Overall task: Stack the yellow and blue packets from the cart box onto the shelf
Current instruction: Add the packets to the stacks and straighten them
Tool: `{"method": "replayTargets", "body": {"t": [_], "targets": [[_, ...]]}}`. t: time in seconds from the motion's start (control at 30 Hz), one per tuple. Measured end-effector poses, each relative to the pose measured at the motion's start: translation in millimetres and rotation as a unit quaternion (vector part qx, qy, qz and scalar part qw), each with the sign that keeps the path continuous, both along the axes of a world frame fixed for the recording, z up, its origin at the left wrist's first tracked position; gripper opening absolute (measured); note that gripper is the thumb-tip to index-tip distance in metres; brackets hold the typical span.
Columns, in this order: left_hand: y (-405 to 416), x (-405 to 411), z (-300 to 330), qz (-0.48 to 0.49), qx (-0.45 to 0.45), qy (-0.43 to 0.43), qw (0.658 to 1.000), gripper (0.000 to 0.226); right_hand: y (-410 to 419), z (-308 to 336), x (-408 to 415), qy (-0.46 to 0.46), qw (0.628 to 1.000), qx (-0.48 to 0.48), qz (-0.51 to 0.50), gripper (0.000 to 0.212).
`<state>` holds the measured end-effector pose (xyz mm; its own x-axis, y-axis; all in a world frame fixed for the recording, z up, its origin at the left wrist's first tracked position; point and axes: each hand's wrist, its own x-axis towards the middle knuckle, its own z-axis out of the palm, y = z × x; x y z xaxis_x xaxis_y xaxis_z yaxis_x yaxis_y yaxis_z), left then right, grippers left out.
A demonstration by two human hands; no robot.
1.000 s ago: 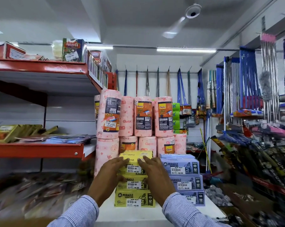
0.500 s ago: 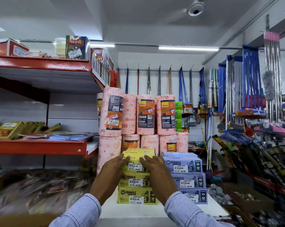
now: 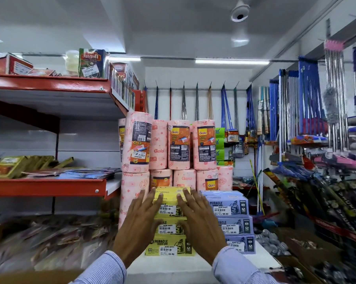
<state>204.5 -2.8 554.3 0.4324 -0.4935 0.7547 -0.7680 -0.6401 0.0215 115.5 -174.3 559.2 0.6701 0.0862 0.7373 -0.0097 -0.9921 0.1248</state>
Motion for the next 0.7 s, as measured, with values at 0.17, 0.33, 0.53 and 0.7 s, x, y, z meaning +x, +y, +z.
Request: {"method": "replayTargets", "body": {"t": [0.17, 0.33, 0.53, 0.7], "targets": [[-35.4, -26.9, 7.7, 0.0, 0.083, -0.156, 0.984, 0.067, -46.3, -10.2, -23.1, -0.054, 0.997, -0.01, -0.061, 0.068], [-92.7, -40.2, 19.5, -0.002, 0.128, -0.173, 0.977, 0.072, -95.9, -12.7, -32.2, -0.027, 0.996, -0.003, -0.088, 0.071], [-116.5, -37.6, 20.0, 0.039, 0.151, -0.137, 0.978, 0.076, -117.5, -9.4, -31.5, 0.006, 0.996, -0.042, -0.077, 0.067], [-118.4, -36.7, 16.1, 0.012, 0.115, -0.103, 0.988, 0.081, -118.9, -9.9, -33.1, -0.001, 0.996, -0.057, -0.075, 0.063]]}}
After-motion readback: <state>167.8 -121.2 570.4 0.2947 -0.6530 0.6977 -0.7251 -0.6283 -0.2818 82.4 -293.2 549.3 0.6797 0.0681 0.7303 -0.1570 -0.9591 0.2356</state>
